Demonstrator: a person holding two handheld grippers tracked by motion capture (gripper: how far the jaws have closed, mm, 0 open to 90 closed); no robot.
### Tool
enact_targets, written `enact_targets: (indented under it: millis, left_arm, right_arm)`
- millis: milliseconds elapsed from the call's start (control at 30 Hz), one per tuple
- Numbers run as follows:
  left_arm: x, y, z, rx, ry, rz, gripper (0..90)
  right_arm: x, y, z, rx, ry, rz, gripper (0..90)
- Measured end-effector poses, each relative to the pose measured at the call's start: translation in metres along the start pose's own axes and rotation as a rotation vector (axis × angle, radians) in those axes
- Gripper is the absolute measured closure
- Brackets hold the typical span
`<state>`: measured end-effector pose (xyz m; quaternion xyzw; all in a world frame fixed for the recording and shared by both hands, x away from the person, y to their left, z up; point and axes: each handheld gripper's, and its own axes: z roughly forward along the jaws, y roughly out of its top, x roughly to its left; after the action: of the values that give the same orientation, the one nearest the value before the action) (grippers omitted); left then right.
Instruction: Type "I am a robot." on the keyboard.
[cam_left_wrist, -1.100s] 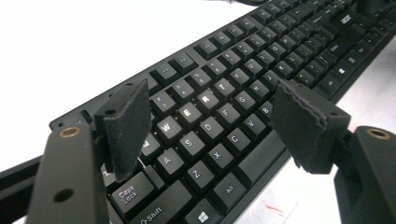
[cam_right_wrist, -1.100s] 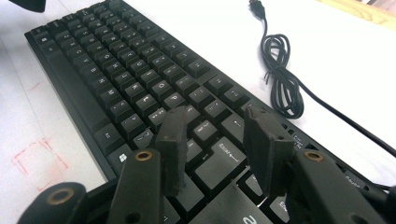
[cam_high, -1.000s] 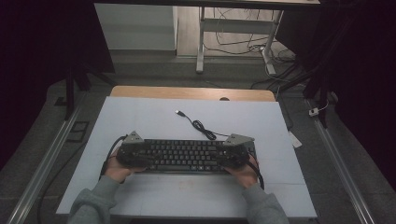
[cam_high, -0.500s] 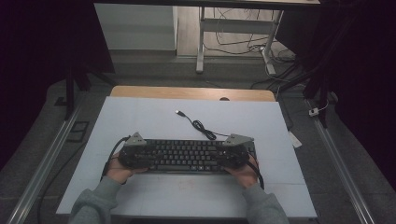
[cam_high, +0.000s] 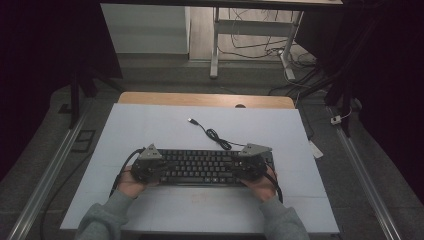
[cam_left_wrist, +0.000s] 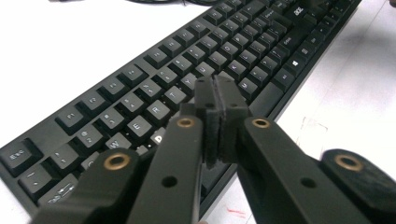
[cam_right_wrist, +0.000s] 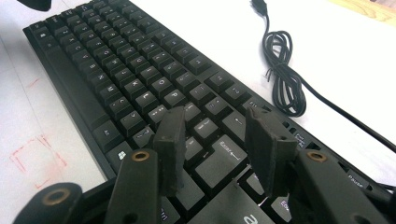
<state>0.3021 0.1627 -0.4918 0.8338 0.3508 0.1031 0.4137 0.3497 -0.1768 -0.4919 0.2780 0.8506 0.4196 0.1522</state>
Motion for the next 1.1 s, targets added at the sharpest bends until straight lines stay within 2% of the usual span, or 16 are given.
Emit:
enact_targets:
  millis: [533, 633, 900, 1100]
  left_arm:
    - [-0.014, -0.003, 0.024, 0.091, -0.043, 0.054, 88.9]
    - [-0.016, -0.004, 0.028, 0.104, -0.043, 0.053, 88.9]
    - [-0.02, -0.005, 0.037, 0.131, -0.048, 0.076, 88.8]
    - [-0.021, -0.005, 0.04, 0.135, -0.042, 0.075, 88.8]
  right_arm:
    - [-0.001, 0.0, 0.0, 0.005, -0.004, 0.003, 57.8]
    - [-0.001, 0.0, 0.0, 0.007, -0.005, 0.002, 57.7]
    - [-0.001, -0.001, 0.001, 0.01, -0.004, 0.002, 57.6]
    - [-0.001, -0.001, 0.001, 0.011, -0.004, 0.001, 57.5]
